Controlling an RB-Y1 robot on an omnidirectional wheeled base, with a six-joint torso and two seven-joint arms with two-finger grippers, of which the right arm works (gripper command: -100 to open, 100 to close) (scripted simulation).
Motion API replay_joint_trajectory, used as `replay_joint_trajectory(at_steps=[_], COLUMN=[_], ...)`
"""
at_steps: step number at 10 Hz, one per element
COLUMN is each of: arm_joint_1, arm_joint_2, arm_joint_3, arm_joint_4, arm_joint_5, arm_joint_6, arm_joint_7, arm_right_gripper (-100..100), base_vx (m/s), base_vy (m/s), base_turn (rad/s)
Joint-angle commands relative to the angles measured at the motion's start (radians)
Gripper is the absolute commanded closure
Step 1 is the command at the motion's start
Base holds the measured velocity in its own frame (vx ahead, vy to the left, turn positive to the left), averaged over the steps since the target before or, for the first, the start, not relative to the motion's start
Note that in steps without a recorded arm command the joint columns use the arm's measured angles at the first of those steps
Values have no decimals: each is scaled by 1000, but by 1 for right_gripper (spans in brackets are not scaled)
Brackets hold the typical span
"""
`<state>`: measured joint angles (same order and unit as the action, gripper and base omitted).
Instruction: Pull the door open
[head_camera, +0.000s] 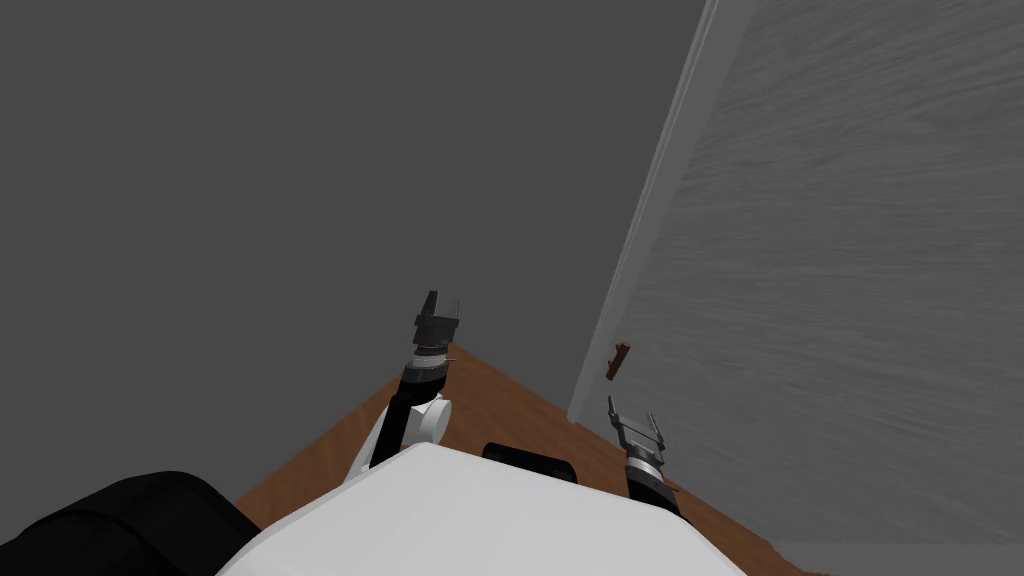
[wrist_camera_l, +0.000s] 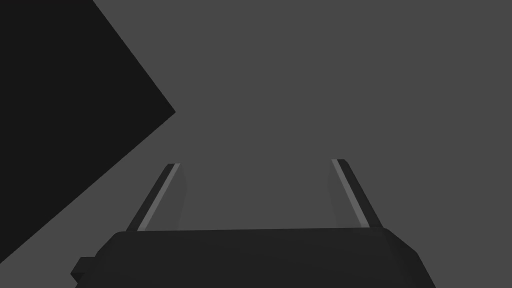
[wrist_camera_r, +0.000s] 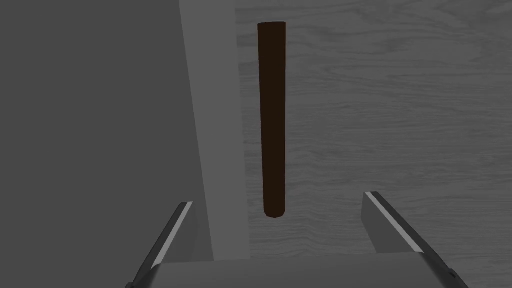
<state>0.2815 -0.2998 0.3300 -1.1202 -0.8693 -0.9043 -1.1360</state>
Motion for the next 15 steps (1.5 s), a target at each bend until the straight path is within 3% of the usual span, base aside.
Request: replay_joint_trajectory(at_steps=[1,3,4,11,12,13,15], arm_joint_1=[-2,-2,-6,-22,-16,-16,-16], arm_joint_2=[-9,-12,-31,-106,-95,-95,-95], arm_joint_3=[6,7,-3,-49,-40,-40,-40], arm_joint_4=[20,25,49,141,131,131,131], arm_joint_5=[-18,-22,-27,-43,-40,-40,-40], arm_joint_6=[-6,-8,-12,-25,-23,-23,-23], arm_joint_7=[-28,-33,-66,-183,-169,-169,-169], arm_right_gripper=[-100,-100,-100,-100,-100,100,100], base_vx=[141,118,117,192,40,-24,-16], base_vy=[-45,-17,-36,-18,3,13,-8], base_turn=[25,25,87,83,-12,16,-12])
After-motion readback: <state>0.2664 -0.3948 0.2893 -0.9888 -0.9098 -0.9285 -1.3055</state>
